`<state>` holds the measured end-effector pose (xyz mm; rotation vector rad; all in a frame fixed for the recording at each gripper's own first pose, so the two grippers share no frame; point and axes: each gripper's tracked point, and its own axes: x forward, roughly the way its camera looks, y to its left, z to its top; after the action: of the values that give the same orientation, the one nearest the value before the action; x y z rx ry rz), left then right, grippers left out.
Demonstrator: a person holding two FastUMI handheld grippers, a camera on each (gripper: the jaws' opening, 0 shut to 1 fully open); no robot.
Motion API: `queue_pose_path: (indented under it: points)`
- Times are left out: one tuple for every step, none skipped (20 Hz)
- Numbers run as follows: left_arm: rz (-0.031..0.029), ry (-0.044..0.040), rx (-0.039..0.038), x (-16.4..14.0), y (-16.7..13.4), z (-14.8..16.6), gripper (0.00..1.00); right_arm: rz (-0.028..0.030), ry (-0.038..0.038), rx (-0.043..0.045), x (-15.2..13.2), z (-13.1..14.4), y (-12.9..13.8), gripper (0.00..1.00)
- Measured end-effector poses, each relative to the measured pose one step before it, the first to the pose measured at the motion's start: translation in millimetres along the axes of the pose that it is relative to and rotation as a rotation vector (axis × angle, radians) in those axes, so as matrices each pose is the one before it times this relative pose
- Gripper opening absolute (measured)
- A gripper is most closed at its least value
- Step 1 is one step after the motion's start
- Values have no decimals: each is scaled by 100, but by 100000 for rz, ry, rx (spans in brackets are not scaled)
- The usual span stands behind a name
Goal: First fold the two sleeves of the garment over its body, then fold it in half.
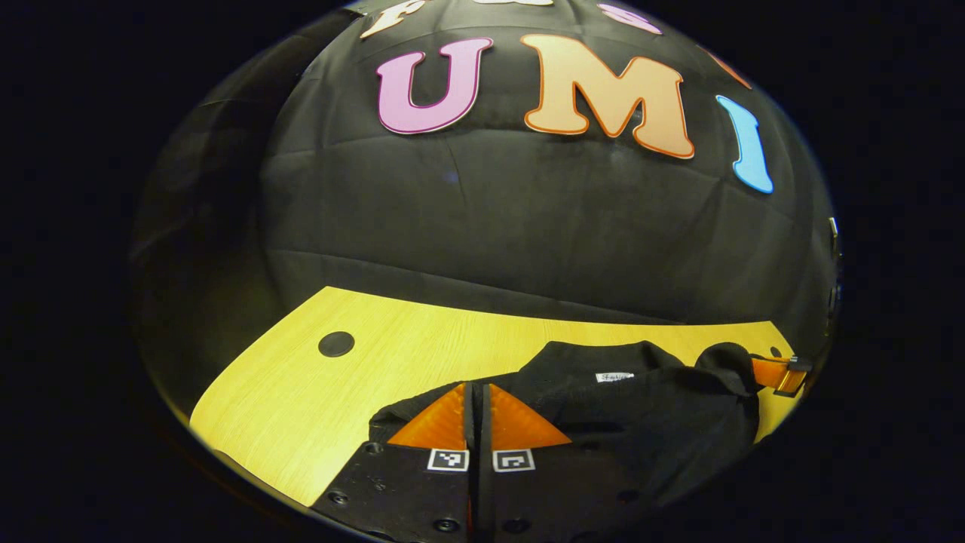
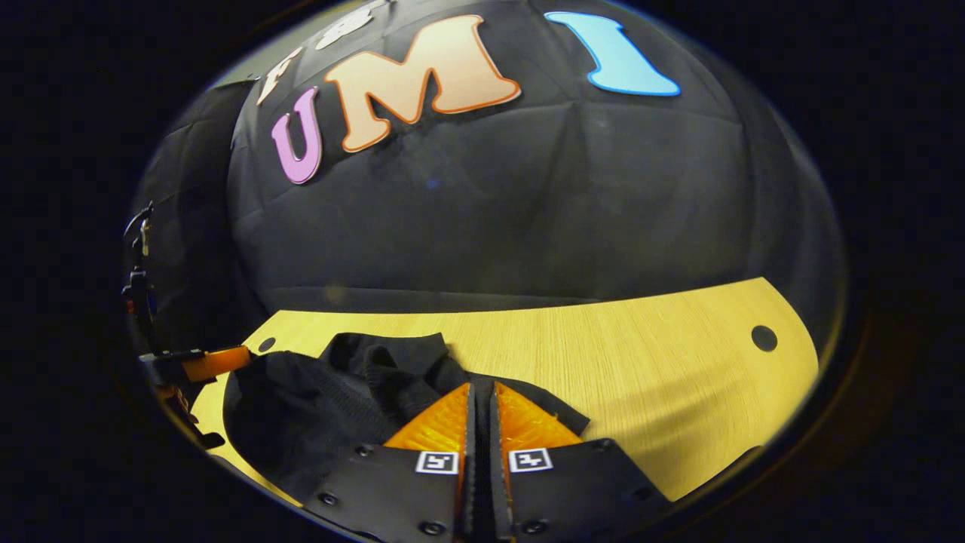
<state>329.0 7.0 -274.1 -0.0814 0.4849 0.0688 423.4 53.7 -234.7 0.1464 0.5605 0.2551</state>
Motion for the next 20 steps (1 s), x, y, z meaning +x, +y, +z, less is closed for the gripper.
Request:
queue_pose_path:
  points:
    - [912,-409,319,-46,173,82,0,282,-1359,2487,-135,542,-334,15]
    - [1039,-758,2,-28,232,311,4,76,-1545,2830,137,596,-244,15]
    - [113,-1055,-624,43,19,180,8,135,-1604,2844,-46,668,-466,16]
    - [-2342,-484,-1808,-244,-427,401,22,-615,-866,2641,-219,447,-450,17]
    - [-1133,-470,-1337,9,-244,123,42,-33,-858,1903,-324,403,-306,17]
    - [1251,-421,6,-96,329,138,61,367,-602,883,32,366,-204,23]
    - [1090,-207,253,-6,297,-114,71,382,-504,-256,-605,249,-113,29]
    - [1435,-330,156,-322,424,214,87,9,-186,-733,-233,137,-88,36]
    - [746,-395,-425,-132,235,177,90,1222,-46,-559,-451,144,346,37]
    - [-323,-416,-1272,-263,-20,186,94,1545,-488,-657,-118,182,340,49]
    - [-197,-568,-1245,-292,-56,307,95,1481,-464,-655,-364,167,458,62]
    - [-53,-495,-919,-334,72,297,94,-94,-263,-1305,-307,129,207,75]
    - [135,-533,-542,-287,57,319,94,554,-1129,-1891,-349,108,455,87]
    - [-169,-307,-184,-362,-13,328,94,622,-1249,-1908,-297,336,579,99]
    - [-455,-378,-12,-547,-79,336,94,324,-948,-1600,-585,185,499,98]
    - [-51,47,420,-559,20,336,94,403,-758,-1196,-547,189,642,98]
    - [642,890,868,-744,118,155,94,525,-492,-1016,-709,94,711,98]
    - [-44,1100,780,-927,-32,283,95,232,-805,-1040,-849,273,677,98]
    - [-258,-1227,818,-962,-106,666,95,-95,-1435,-1223,-790,318,657,99]
    - [-35,-2005,659,-831,7,804,95,-722,-1115,-1229,-882,252,567,98]
